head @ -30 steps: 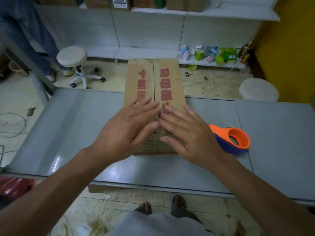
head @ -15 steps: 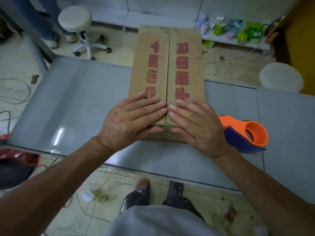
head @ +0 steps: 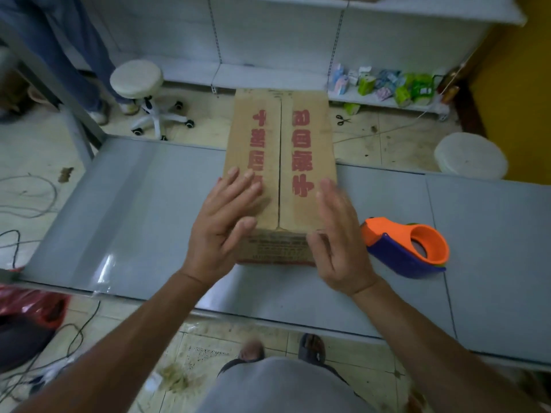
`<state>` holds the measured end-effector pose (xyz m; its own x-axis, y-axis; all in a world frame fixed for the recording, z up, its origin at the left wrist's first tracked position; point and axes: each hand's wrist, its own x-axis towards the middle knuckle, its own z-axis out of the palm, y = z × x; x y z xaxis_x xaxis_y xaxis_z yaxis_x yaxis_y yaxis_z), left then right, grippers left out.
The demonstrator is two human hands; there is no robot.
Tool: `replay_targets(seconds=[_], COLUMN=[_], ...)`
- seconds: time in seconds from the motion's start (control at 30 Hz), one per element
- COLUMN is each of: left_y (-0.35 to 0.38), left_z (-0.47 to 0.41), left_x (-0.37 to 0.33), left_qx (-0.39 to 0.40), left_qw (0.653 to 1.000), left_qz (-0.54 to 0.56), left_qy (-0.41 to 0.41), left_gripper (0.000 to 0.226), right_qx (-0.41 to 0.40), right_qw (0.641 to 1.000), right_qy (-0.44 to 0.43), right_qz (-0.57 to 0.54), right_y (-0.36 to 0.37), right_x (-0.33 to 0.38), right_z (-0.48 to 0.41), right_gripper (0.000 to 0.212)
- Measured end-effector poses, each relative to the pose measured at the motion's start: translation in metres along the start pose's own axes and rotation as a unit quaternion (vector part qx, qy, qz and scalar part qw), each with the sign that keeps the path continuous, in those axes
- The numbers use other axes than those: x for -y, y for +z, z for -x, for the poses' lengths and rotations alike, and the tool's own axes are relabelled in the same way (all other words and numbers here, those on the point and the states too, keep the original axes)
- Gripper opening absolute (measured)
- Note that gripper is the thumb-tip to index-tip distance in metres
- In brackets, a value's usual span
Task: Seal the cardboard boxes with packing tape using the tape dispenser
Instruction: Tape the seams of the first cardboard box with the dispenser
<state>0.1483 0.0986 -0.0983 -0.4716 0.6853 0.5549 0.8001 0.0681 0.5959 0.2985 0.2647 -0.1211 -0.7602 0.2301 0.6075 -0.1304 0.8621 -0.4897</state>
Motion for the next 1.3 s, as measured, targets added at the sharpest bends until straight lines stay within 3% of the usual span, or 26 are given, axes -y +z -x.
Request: replay_targets(seconds=[0.07,0.17,0.23,0.33,0.47,0.53,0.6,0.7,0.8,1.0,1.17,1.23,1.3], left_y=[0.013,0.021,0.022,0.021,0.010,-0.002,-0.019,-0.036,-0.038,-0.048,-0.065,-0.067,-0.065], left_z=[0.004,0.006,0.009,0.007,0.009,0.016,0.016,0.006,0.004,0.003,0.000,0.003,0.007], left_x=[-0.014,-0.025,-0.025,-0.026,-0.031,-0.024,-0.016,-0.011,-0.009,0.019,0.049,0.057,0.058], left_qx=[-0.102,-0.167,-0.172,-0.171,-0.100,-0.014,0.081,0.166,0.170,0.250,0.321,0.321,0.302], left_qw=[0.984,0.920,0.902,0.896,0.897,0.914,0.927,0.942,0.960,0.957,0.927,0.906,0.885], left_qz=[0.089,0.240,0.269,0.285,0.259,0.235,0.216,0.142,0.053,0.009,0.137,0.226,0.305], left_qy=[-0.115,-0.262,-0.290,-0.296,-0.345,-0.331,-0.294,-0.255,-0.218,-0.144,-0.136,-0.158,-0.182], left_gripper=[0.047,0.046,0.049,0.049,0.064,0.082,0.096,0.086,0.090,0.095,0.096,0.095,0.094], right_qx=[-0.072,-0.160,-0.200,-0.215,-0.165,-0.093,0.005,0.142,0.189,0.252,0.312,0.253,0.141], right_qw=[0.988,0.922,0.893,0.881,0.876,0.874,0.896,0.923,0.924,0.933,0.917,0.933,0.935], right_qy=[0.104,0.242,0.281,0.299,0.327,0.364,0.373,0.355,0.317,0.183,0.197,0.251,0.317], right_qz=[-0.087,-0.257,-0.290,-0.295,-0.313,-0.309,-0.240,-0.050,0.103,0.181,0.151,0.048,-0.079], right_y=[0.013,0.026,0.029,0.028,0.018,0.006,-0.014,-0.037,-0.041,-0.051,-0.063,-0.055,-0.041], right_x=[0.019,0.047,0.054,0.055,0.060,0.061,0.060,0.059,0.061,0.045,0.038,0.039,0.039], right_z=[0.005,0.006,0.002,-0.003,0.000,0.007,0.009,-0.007,-0.018,-0.019,-0.023,-0.019,-0.007], right_gripper=[0.064,0.068,0.064,0.061,0.064,0.076,0.089,0.099,0.097,0.085,0.079,0.083,0.082])
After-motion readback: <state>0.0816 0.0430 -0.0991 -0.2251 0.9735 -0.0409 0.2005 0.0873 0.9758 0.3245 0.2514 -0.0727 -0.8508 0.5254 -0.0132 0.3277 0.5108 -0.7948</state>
